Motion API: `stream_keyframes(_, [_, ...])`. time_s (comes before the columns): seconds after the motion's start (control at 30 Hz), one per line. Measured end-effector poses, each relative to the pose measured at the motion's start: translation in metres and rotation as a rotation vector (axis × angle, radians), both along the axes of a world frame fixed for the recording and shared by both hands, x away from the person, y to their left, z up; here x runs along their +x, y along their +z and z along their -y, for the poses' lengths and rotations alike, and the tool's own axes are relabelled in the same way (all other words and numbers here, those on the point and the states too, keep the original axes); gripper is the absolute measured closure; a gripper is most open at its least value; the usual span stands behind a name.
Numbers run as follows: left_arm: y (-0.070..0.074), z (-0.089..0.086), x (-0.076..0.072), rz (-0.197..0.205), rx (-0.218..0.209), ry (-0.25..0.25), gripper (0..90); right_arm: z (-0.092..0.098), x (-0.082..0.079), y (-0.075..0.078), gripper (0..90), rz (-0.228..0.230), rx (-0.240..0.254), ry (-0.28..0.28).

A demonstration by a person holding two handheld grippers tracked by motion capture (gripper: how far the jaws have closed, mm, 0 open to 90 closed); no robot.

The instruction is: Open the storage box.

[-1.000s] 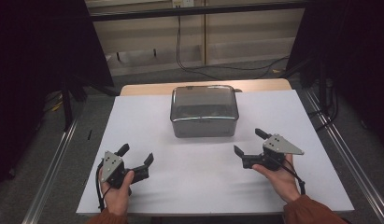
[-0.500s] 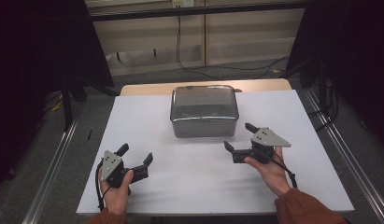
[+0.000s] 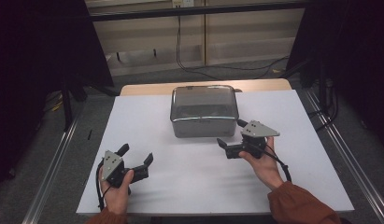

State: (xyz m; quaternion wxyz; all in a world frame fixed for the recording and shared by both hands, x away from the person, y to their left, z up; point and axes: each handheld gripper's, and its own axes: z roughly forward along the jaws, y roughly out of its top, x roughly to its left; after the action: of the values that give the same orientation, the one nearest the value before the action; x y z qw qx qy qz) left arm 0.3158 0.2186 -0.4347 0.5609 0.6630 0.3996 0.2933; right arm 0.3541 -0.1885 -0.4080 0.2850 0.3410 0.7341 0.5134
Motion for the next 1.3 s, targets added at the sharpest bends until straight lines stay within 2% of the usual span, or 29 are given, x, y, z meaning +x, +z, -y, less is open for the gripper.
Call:
stream_keyframes(0.07, [0.000,0.000,0.000,-0.002,-0.002,-0.002,2.7,-0.002,0.004,0.001,2.0,-0.006,-0.010,0.006])
stream_keyframes(0.13, [0.000,0.000,0.000,-0.001,-0.001,-0.002,2.7,-0.006,0.006,0.002,1.6,0.008,-0.029,0.006])
stream_keyframes(0.17, [0.000,0.000,0.000,-0.002,-0.001,-0.003,2.7,-0.010,0.008,0.003,2.6,0.012,-0.066,0.014])
stream_keyframes(0.23, [0.000,0.000,0.000,-0.007,-0.009,-0.005,2.7,-0.012,0.009,0.004,3.5,0.012,-0.078,0.022])
stream_keyframes(0.37, [0.000,0.001,0.000,-0.005,-0.005,-0.006,2.7,-0.020,0.013,0.010,0.6,0.059,-0.112,0.037])
stream_keyframes(0.4, [0.000,0.001,0.000,-0.004,-0.005,-0.005,2.7,-0.022,0.015,0.012,0.6,0.079,-0.149,0.041])
stream_keyframes(0.47, [0.000,0.000,0.000,-0.006,-0.008,0.002,2.7,-0.024,0.017,0.012,0.6,0.082,-0.156,0.042])
stream_keyframes(0.5, [0.000,0.000,0.000,-0.006,-0.007,0.000,2.7,-0.027,0.019,0.012,1.1,0.102,-0.197,0.046])
stream_keyframes(0.53, [0.000,-0.001,0.000,-0.006,-0.005,0.001,2.7,-0.027,0.019,0.012,1.1,0.102,-0.197,0.046])
stream_keyframes(0.63, [0.000,0.000,0.000,-0.005,0.001,-0.001,2.7,-0.031,0.021,0.009,1.6,0.130,-0.253,0.060])
stream_keyframes(0.67, [0.000,0.000,0.000,-0.005,0.002,-0.002,2.7,-0.034,0.021,0.008,2.0,0.144,-0.293,0.058])
stream_keyframes(0.73, [-0.001,0.000,0.000,-0.008,0.001,0.000,2.7,-0.035,0.021,0.007,2.9,0.154,-0.306,0.061])
stream_keyframes(0.9, [-0.001,0.000,0.000,-0.007,0.004,0.000,2.7,-0.045,0.022,0.006,7.9,0.251,-0.463,0.055])
stream_keyframes(1.0, [-0.001,0.000,0.000,-0.006,0.006,-0.001,2.7,-0.050,0.023,0.005,9.1,0.274,-0.513,0.057])
stream_keyframes(1.03, [-0.001,0.000,0.000,-0.006,0.008,-0.001,2.7,-0.054,0.024,0.004,11.0,0.295,-0.554,0.053])
stream_keyframes(1.07, [-0.001,0.000,0.000,-0.007,0.007,-0.001,2.7,-0.054,0.024,0.004,11.0,0.295,-0.554,0.053])
stream_keyframes(1.13, [-0.001,0.001,0.000,-0.007,0.007,-0.001,2.7,-0.057,0.024,0.004,12.0,0.323,-0.600,0.054])
stream_keyframes(1.17, [-0.001,0.000,0.000,-0.006,0.008,0.000,2.7,-0.060,0.024,0.004,14.0,0.348,-0.639,0.047])
stream_keyframes(1.23, [0.000,0.000,0.000,-0.006,0.009,-0.001,2.7,-0.061,0.025,0.004,14.3,0.362,-0.658,0.047])
stream_keyframes(1.3, [0.000,0.000,0.000,-0.006,0.007,-0.001,2.7,-0.065,0.025,0.003,16.1,0.395,-0.716,0.043])
